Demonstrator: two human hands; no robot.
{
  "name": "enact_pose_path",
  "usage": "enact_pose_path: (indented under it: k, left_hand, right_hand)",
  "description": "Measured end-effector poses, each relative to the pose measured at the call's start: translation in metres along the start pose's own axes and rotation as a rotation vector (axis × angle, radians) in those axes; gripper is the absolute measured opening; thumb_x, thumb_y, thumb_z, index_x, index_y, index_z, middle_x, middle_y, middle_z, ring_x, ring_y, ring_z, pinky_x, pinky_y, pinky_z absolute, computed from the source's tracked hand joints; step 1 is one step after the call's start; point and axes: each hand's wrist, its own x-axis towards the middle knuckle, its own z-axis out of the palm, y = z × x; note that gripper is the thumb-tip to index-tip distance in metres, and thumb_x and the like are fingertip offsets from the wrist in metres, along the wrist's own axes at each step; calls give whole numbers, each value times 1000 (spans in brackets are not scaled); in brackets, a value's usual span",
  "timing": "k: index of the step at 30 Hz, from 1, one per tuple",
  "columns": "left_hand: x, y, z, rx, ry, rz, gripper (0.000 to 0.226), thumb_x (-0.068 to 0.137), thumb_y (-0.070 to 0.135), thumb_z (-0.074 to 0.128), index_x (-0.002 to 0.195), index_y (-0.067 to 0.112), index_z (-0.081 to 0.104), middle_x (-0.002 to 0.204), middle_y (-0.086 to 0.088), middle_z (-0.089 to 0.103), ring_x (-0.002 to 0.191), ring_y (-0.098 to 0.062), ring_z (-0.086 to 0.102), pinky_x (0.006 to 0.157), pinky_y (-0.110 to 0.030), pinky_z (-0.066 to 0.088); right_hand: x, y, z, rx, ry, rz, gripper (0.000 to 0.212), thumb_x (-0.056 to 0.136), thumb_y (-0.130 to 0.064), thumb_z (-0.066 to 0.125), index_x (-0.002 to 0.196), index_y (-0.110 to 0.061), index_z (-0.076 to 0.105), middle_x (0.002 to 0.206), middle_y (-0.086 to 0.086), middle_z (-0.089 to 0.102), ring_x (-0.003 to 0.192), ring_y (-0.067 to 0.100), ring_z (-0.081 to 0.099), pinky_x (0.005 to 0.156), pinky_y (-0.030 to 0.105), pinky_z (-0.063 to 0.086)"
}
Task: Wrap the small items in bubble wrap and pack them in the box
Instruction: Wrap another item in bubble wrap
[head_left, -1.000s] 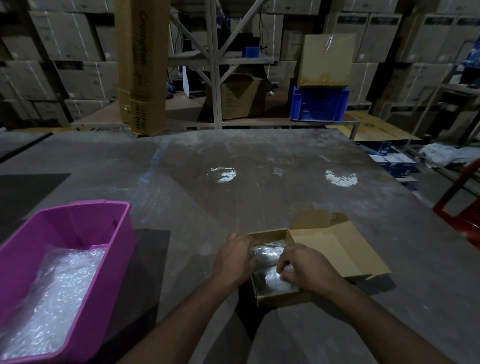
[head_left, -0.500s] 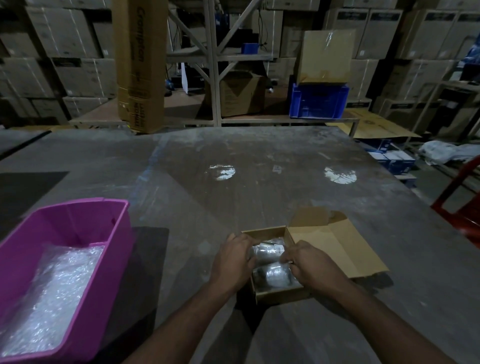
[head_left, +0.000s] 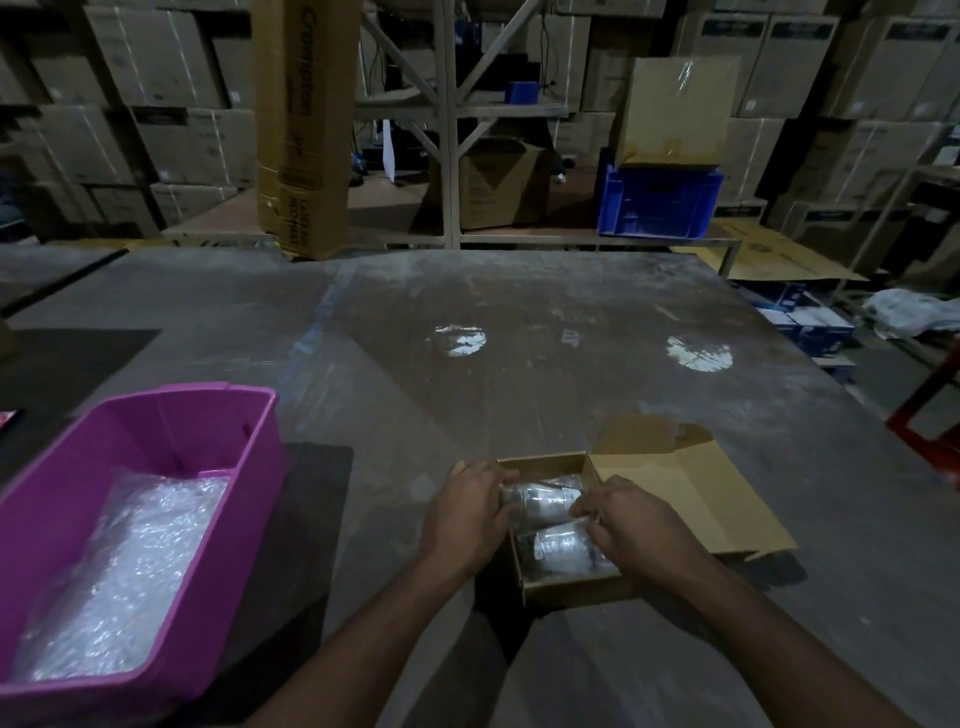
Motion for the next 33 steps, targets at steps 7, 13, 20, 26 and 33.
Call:
enact_pose_path:
  k: [7, 13, 20, 26, 33]
  left_hand:
    - [-20, -26, -49, -71, 155, -145, 29, 91, 29, 70, 120, 28, 68, 110, 14, 65, 95, -9, 58, 82, -22, 42]
    - [-61, -71, -130, -170, 364, -304, 33, 90, 24, 74, 122, 26, 67, 108, 14, 71, 87, 1, 66, 78, -24, 57]
    - [-121, -131, -204, -80, 535, -482, 22, 90, 19, 73, 111, 22, 73, 96, 11, 74, 79, -2, 68, 69, -21, 54]
    - [-159, -188, -241, 76, 390, -669, 20, 92, 20, 71, 112, 21, 71, 92, 12, 69, 78, -6, 63, 64, -21, 42]
    - [-168, -236, -259, 29, 245, -694, 30, 86, 13, 77, 115, 13, 71, 104, -2, 74, 90, -20, 69, 87, -39, 57]
  right_hand:
    - [14, -50, -10, 124, 108, -103, 21, 95, -28, 62, 113, -35, 72, 116, -18, 68, 112, 7, 60, 89, 25, 48]
    - [42, -150, -8, 368, 114, -242, 12, 91, -23, 70, 99, -30, 77, 95, -14, 71, 85, 4, 65, 69, 11, 42]
    - [64, -278, 15, 581, 59, -434, 14, 89, -18, 70, 96, -26, 79, 92, -15, 71, 83, 2, 66, 79, 21, 53]
    - [81, -360, 35, 354, -65, -604, 22, 89, -11, 63, 102, -16, 79, 104, -3, 77, 96, 12, 69, 87, 23, 51]
    - [93, -422, 61, -422, -469, -667, 38, 83, -25, 78, 63, -15, 48, 63, -2, 49, 66, 20, 52, 63, 29, 43]
